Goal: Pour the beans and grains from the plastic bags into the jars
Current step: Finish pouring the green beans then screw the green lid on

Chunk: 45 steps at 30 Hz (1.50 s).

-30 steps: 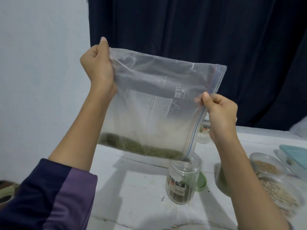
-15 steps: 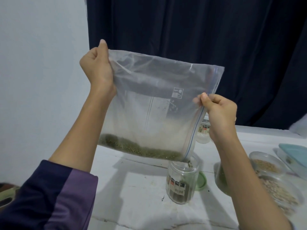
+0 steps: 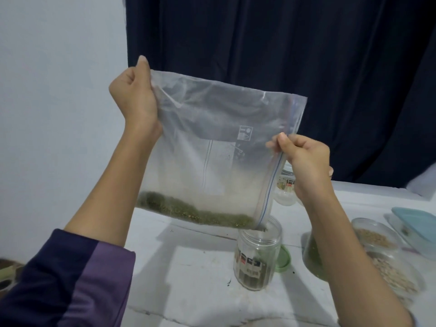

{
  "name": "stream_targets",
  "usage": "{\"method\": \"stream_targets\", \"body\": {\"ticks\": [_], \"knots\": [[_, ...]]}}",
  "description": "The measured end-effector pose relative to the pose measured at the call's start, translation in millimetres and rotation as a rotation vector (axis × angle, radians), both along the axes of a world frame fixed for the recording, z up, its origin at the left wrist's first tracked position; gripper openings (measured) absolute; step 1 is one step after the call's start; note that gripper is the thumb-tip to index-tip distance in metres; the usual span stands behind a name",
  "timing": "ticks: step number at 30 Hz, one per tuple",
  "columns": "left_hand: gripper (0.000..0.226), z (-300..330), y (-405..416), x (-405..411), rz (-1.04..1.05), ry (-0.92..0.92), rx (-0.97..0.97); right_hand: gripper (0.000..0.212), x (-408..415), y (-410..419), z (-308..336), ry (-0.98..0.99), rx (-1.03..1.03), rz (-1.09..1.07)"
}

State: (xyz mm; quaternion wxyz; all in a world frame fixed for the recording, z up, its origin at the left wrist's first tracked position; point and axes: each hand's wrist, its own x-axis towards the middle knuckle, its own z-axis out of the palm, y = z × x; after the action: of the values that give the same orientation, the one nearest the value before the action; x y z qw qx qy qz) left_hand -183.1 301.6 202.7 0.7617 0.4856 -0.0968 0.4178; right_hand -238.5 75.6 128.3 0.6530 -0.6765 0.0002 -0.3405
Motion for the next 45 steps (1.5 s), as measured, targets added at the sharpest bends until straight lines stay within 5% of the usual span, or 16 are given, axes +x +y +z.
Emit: {"method": "stream_targets", "body": {"ticks": [45], "knots": [[0.055,-6.3,2.2,2.8,-0.021,0.010,-0.011,0.020,-2.4,1.9,1.8,0.012,0.003,-0.060]]}}
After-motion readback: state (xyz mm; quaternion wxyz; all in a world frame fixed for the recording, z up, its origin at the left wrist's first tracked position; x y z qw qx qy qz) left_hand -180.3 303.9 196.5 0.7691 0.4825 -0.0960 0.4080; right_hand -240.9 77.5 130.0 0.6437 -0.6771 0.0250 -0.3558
